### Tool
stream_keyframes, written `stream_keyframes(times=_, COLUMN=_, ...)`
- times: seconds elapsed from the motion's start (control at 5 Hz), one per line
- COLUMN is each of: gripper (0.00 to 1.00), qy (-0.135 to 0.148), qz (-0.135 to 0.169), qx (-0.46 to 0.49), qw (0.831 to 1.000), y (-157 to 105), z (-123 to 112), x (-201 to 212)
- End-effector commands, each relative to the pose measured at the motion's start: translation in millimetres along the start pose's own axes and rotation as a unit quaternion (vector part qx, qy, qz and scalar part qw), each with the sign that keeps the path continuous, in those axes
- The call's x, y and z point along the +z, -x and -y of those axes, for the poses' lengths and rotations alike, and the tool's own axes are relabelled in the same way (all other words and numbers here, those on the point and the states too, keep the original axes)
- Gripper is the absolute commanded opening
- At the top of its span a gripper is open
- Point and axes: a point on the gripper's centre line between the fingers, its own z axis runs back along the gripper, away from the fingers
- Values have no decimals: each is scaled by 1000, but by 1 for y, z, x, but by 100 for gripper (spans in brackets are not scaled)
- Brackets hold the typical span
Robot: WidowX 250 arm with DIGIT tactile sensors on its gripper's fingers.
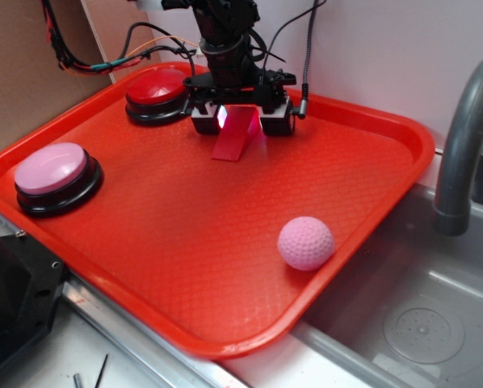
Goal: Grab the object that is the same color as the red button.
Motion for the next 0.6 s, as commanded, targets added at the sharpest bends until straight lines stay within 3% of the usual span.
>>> stream_keyframes(times=0.0, gripper=0, qy=28, qz=55, qx=-70, qw=996, y=7, z=8, x=36)
stream_keyframes(times=0.2, gripper=0, qy=100, qz=85, qx=-154, qw=979, y=21, z=26, x=88)
stream_keyframes(times=0.4, gripper=0, qy=109, qz=53, qx=-212, qw=970, y=39, z=52, x=141)
